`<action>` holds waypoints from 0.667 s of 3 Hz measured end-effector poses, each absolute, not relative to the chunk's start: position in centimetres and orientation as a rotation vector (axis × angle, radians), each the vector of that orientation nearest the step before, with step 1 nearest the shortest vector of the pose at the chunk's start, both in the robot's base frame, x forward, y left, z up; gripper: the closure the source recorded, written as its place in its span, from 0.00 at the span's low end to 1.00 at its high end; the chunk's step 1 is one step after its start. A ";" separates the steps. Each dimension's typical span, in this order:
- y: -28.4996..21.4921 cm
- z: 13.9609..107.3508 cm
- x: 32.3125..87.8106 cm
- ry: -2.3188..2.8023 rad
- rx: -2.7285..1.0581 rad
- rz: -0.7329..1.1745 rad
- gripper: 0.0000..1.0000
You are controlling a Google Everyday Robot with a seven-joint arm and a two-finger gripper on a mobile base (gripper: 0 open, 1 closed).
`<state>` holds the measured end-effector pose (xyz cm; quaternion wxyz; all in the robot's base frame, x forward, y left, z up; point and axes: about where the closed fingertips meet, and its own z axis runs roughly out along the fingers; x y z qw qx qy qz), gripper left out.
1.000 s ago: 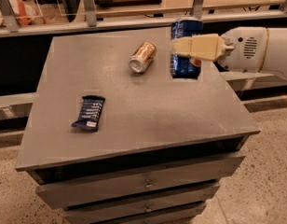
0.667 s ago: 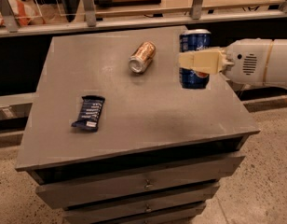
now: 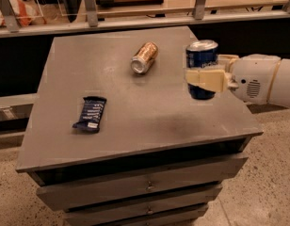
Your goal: Pick pepsi can
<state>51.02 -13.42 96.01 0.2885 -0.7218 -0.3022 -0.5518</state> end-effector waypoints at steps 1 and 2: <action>-13.2 94.6 50.7 -0.881 -1.899 -1.526 1.00; -12.7 93.0 50.6 -0.909 -1.903 -1.576 1.00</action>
Offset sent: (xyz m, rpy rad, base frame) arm -0.0049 0.0097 -0.0542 -0.1002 -0.1719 -0.0404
